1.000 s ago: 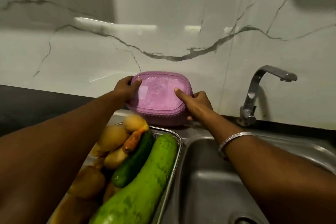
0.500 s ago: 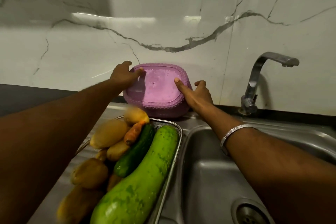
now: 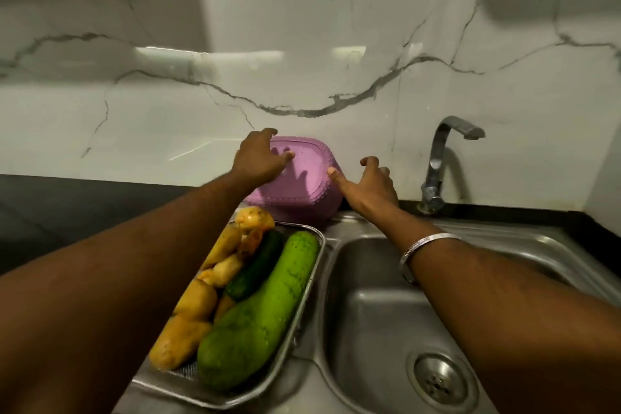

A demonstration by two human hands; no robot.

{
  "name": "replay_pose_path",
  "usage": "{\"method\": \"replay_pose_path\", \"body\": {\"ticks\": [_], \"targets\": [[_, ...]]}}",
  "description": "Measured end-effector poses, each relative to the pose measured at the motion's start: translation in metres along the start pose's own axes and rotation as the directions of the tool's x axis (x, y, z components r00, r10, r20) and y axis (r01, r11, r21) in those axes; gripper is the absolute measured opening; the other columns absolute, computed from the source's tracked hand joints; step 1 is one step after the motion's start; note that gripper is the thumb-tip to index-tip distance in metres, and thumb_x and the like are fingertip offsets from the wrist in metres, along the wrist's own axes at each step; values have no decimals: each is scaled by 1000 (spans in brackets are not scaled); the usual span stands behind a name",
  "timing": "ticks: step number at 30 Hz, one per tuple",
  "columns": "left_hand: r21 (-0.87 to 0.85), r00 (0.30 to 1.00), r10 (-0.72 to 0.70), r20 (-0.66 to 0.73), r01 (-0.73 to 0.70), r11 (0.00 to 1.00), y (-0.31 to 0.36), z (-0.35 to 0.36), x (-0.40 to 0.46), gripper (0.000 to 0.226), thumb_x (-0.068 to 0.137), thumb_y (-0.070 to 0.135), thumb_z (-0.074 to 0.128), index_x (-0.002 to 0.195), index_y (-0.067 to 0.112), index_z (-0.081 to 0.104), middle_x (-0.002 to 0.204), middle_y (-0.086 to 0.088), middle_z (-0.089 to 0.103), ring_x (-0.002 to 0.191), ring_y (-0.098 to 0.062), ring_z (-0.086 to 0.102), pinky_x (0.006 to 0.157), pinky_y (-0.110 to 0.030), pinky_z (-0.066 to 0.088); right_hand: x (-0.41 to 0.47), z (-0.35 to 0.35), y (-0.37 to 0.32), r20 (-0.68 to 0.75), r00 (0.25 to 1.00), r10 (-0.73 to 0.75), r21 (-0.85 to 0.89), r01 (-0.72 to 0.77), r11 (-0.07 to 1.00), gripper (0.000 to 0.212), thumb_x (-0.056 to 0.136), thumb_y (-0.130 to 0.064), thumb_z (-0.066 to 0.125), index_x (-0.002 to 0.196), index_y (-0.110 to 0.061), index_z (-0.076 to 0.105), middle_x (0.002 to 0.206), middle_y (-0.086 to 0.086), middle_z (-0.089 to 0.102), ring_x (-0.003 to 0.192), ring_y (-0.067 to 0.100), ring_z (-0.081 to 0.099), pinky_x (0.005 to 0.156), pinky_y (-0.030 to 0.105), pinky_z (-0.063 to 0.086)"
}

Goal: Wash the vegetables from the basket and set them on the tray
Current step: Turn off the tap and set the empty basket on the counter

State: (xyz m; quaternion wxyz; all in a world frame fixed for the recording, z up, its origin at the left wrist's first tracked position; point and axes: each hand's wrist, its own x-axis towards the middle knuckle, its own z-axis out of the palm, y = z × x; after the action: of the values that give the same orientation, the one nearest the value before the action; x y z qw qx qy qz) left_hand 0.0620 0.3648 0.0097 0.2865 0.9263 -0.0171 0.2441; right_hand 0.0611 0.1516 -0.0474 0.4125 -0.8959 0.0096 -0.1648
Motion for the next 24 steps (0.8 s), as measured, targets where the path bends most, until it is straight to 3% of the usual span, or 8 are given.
{"method": "replay_pose_path", "body": {"ticks": [3, 5, 10, 12, 16, 21, 24], "targets": [[-51, 997, 77, -30, -78, 996, 41, 5, -36, 58, 91, 32, 72, 142, 13, 53, 142, -11, 56, 128, -28, 54, 99, -32, 42, -34, -25, 11, -40, 999, 1, 9, -1, 1000, 81, 84, -71, 63, 144, -23, 37, 146, 12, 42, 131, 34, 48, 100, 44, 45], [-93, 988, 152, -21, -154, 984, 77, 15, -75, 47, 92, 30, 70, 135, 15, 59, 131, -7, 64, 119, -23, 59, 95, -31, 44, -60, -47, 25, -70, 997, 10, 4, -10, 1000, 77, 85, -67, 64, 143, -23, 39, 145, 12, 44, 130, 34, 49, 100, 43, 45], [-164, 899, 302, 318, -261, 951, 145, 74, -187, 36, 91, 38, 60, 125, 27, 69, 121, 2, 72, 109, -17, 68, 99, -39, 53, -138, -107, 80, 28, 999, 40, -13, -39, 999, 54, 90, -38, 68, 137, -22, 46, 138, 13, 55, 122, 32, 58, 98, 44, 51], [-215, 863, 332, 380, -267, 939, 163, 93, -231, 32, 97, 37, 58, 126, 29, 68, 121, 4, 72, 109, -14, 67, 99, -41, 53, -177, -136, 105, 88, 993, 81, -84, -74, 994, 50, 90, -30, 69, 135, -25, 48, 137, 11, 57, 118, 30, 60, 96, 46, 54], [-261, 832, 364, 418, -274, 926, 188, 105, -291, 40, 97, 49, 59, 130, 29, 67, 124, 9, 70, 109, -10, 67, 99, -39, 54, -242, -201, 142, -13, 996, 84, -198, -85, 977, 48, 91, -32, 71, 136, -22, 56, 136, 4, 60, 123, 24, 59, 103, 42, 50], [-313, 823, 409, 394, -298, 902, 198, 85, -326, 39, 95, 54, 59, 123, 29, 70, 115, 11, 73, 100, -6, 67, 94, -38, 56, -301, -302, 163, -47, 999, 15, -349, -31, 937, 39, 90, -37, 74, 127, -28, 66, 125, -2, 67, 112, 16, 65, 93, 36, 54], [-336, 834, 426, 350, -313, 888, 179, 57, -337, 33, 97, 49, 58, 118, 28, 73, 111, 12, 74, 98, -4, 67, 92, -33, 56, -340, -353, 185, 47, 997, 63, -442, -35, 896, 53, 90, -61, 65, 135, -33, 63, 138, -6, 62, 118, 9, 56, 97, 29, 43]]}}
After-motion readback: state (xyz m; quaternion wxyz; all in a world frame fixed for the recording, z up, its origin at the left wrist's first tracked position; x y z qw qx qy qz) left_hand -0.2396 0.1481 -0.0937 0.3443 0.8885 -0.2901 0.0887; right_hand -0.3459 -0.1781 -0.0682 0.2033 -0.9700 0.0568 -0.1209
